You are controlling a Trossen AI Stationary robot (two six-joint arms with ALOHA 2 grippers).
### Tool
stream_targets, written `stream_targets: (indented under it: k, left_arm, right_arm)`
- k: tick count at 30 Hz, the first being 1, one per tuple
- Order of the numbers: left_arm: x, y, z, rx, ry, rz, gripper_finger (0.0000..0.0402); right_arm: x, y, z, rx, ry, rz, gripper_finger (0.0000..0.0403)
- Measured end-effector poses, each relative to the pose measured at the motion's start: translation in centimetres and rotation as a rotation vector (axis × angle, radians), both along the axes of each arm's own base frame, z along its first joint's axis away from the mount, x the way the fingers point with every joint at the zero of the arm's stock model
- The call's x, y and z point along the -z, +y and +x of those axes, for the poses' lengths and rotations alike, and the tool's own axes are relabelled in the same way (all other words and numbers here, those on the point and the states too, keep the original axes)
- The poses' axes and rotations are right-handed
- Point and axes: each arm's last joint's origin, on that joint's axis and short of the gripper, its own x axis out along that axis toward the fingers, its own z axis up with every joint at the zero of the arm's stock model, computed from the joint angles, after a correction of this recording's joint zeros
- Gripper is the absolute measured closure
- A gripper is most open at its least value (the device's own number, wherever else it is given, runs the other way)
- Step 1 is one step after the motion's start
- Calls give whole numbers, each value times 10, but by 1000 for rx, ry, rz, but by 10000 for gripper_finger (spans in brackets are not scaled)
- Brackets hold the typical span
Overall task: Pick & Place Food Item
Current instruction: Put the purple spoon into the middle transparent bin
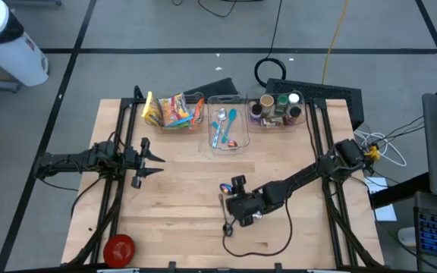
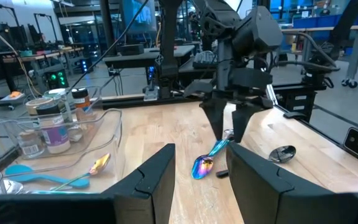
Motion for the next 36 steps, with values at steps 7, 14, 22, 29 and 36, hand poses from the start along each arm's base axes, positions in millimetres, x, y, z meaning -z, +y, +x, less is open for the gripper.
stream_targets:
  k: [7,14,22,29,36]
  left_arm:
    - [0,0,0,0,0,0,249]
    - [0,0,0,0,0,0,249]
    - [0,0,0,0,0,0,249]
    - [0,0,0,0,0,0,249]
    - [0,0,0,0,0,0,249]
  right_arm:
    - [-2,-23,10,121,-35,55,206]
    - [10,-50,22,251,-11,206,206]
    - [16,-47,21,280,18,253,206]
    - [17,-38,19,156,87,394,206]
    - [7,-28,13,53,89,398,206]
